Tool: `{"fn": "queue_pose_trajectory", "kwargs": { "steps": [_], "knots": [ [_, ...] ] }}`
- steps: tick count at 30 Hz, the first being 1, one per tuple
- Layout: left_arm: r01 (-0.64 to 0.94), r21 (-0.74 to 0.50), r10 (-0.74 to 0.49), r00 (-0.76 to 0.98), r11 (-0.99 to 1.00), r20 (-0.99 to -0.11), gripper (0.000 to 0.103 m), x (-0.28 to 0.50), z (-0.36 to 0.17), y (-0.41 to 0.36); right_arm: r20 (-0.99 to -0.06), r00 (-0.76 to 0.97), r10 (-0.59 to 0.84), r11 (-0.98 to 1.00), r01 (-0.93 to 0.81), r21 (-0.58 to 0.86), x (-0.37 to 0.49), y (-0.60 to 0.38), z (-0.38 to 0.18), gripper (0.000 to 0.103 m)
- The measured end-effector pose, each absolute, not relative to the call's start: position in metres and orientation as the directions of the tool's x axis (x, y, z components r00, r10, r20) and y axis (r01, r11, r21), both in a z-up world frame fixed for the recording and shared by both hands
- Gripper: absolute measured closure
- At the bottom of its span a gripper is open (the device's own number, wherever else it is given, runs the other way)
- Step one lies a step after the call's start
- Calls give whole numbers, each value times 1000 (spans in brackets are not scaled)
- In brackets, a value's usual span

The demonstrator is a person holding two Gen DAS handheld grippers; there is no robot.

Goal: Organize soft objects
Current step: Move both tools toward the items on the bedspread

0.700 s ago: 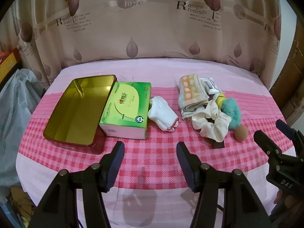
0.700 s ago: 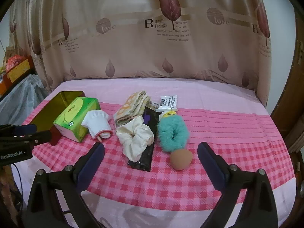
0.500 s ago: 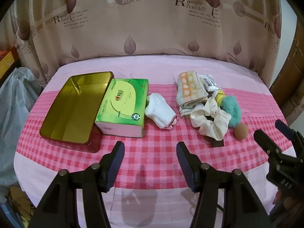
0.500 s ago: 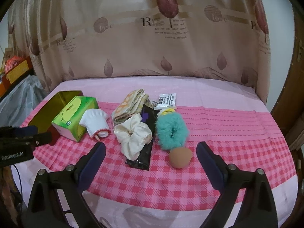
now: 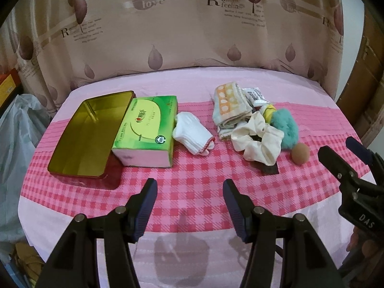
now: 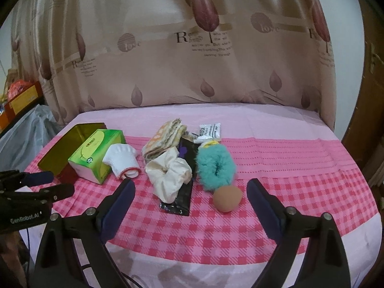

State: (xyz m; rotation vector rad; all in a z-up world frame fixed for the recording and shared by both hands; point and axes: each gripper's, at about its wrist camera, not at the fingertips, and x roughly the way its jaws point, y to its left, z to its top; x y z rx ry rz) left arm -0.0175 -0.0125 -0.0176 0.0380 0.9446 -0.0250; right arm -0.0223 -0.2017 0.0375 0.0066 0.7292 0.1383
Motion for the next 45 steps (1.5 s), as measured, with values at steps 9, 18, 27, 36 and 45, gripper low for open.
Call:
{"fn": "queue_pose_trajectory", "kwargs": {
  "steps": [9,18,27,36,45],
  "knots": [
    [19,7,-5,574,1000,-819,45,-16,-21,-3,-666,734,137,989,-142,47,-20,-198,39,12],
    [12,3,-4,557,1000,-830,45,-10,-27,-2,-681,719,139,988,-147,46,-14,-197,37,15],
    [9,-3,-7,551,1000,-835,45,-10,-30,1,-689,711,140,987,-153,43,-11,-194,35,16],
    [3,-7,-7,540,1000,-842,45,-8,-34,2,-700,700,142,987,-154,46,-9,-193,29,18],
    [-2,-10,-8,529,1000,-849,45,-4,-39,4,-718,682,139,987,-156,43,-4,-195,20,23]
  ]
}}
